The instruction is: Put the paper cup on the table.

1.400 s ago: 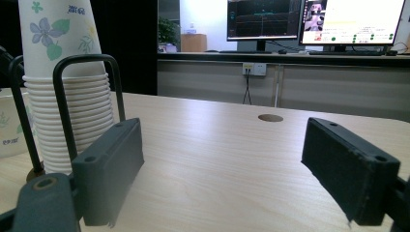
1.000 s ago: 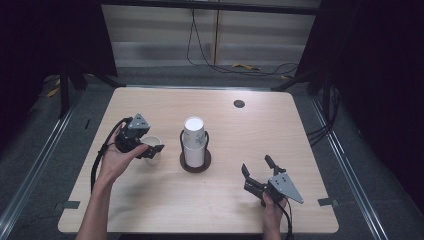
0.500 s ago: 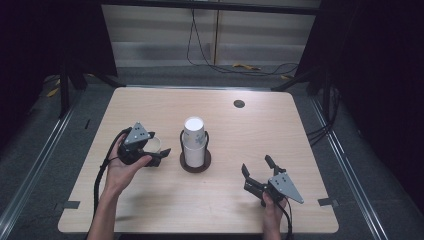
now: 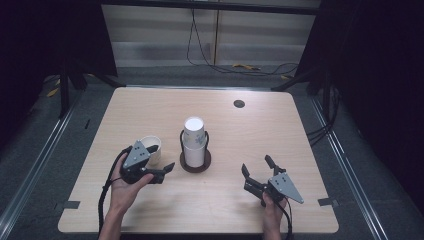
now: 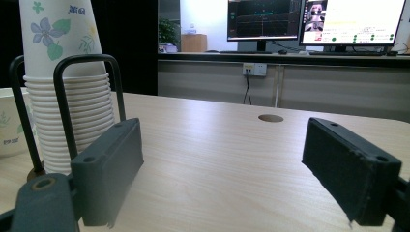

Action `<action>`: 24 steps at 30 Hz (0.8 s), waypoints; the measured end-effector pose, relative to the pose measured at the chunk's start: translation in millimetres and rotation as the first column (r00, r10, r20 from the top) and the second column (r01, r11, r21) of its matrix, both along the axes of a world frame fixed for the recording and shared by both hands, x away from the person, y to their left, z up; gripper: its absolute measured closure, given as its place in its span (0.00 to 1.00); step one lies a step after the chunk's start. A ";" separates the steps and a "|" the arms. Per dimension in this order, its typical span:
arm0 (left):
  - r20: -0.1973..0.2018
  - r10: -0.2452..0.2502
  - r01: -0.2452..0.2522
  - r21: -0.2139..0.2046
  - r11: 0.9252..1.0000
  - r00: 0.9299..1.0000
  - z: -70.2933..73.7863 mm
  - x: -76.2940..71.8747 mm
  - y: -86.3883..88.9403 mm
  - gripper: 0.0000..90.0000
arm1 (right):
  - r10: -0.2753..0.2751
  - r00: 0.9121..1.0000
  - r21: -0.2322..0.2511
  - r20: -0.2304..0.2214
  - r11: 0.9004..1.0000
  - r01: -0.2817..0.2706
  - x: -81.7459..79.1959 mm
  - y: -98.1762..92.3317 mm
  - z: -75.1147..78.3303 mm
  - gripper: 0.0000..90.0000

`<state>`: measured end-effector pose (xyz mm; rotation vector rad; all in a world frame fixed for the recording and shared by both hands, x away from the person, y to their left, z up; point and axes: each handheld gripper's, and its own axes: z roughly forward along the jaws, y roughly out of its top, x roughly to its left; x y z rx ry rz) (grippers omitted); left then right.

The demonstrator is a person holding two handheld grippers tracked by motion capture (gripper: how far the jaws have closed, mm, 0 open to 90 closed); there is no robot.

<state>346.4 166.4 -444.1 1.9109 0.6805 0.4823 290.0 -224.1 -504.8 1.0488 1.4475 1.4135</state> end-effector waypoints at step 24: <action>0.047 0.106 -0.099 -0.131 0.986 0.993 -56.7 -28.9 -7.9 0.17 | -0.002 1.000 0.000 0.000 1.000 0.002 0.0 0.1 0.0 0.15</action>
